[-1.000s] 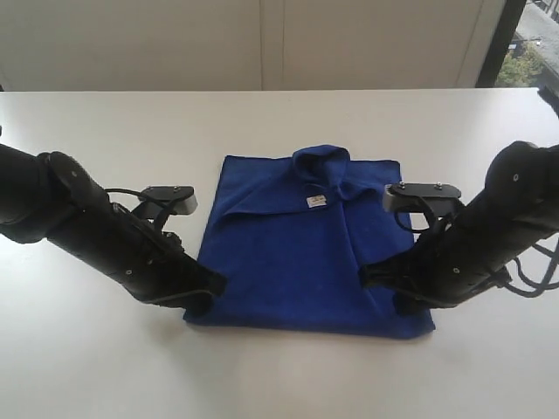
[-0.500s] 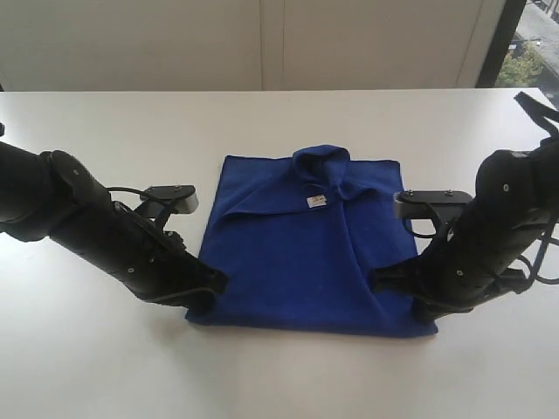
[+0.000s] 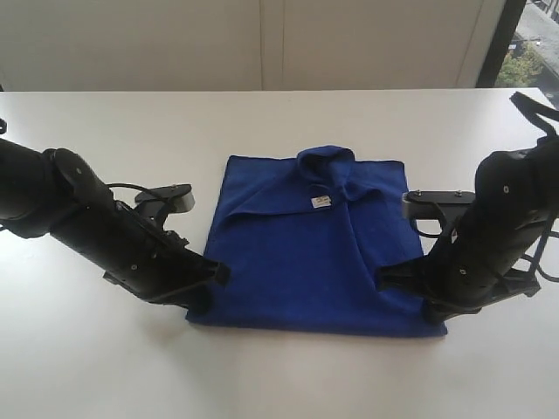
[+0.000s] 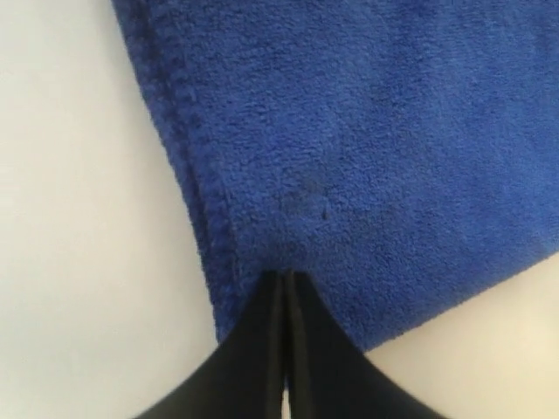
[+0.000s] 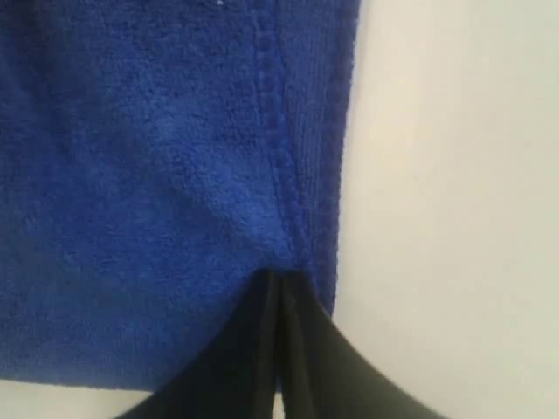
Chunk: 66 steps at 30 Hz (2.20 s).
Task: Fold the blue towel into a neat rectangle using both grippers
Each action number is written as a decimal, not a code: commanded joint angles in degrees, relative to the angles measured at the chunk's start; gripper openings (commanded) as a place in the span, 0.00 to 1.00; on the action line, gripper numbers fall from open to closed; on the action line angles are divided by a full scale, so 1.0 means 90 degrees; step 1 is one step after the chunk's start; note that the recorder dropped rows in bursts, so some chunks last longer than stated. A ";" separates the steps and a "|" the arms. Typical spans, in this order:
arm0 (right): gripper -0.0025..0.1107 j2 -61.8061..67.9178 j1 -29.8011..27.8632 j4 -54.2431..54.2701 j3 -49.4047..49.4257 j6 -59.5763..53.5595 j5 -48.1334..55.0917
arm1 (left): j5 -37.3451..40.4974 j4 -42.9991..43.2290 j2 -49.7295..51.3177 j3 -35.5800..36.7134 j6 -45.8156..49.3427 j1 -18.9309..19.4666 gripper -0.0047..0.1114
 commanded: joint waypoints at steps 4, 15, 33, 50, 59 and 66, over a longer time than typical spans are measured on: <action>0.02 0.0171 -0.0017 -0.0371 0.0118 -0.0259 0.0367 | 0.1091 0.0392 0.0196 0.0141 -0.0443 -0.0032 0.04; 0.02 0.0119 -0.0017 -0.0486 0.0061 -0.0393 0.0456 | 0.1109 0.0516 0.0144 0.0141 -0.0674 -0.0032 0.04; 0.02 -0.1379 -0.0017 -0.0123 -0.1169 -0.0406 -0.0296 | 0.0307 0.0462 -0.1595 -0.0670 -0.0905 -0.0032 0.04; 0.24 0.1335 -0.0522 0.4273 -0.3180 -0.4105 -0.0008 | 0.1303 0.0067 0.1307 -0.4115 -0.1559 -0.0032 0.04; 0.38 0.1858 -0.0522 0.4623 -0.3247 -0.4105 -0.0146 | 0.1149 0.0158 0.1309 -0.4113 -0.1528 -0.0021 0.04; 0.36 0.1890 -0.0522 0.5674 -0.3256 -0.4998 0.0016 | 0.1110 0.0158 0.1309 -0.4113 -0.1515 -0.0021 0.04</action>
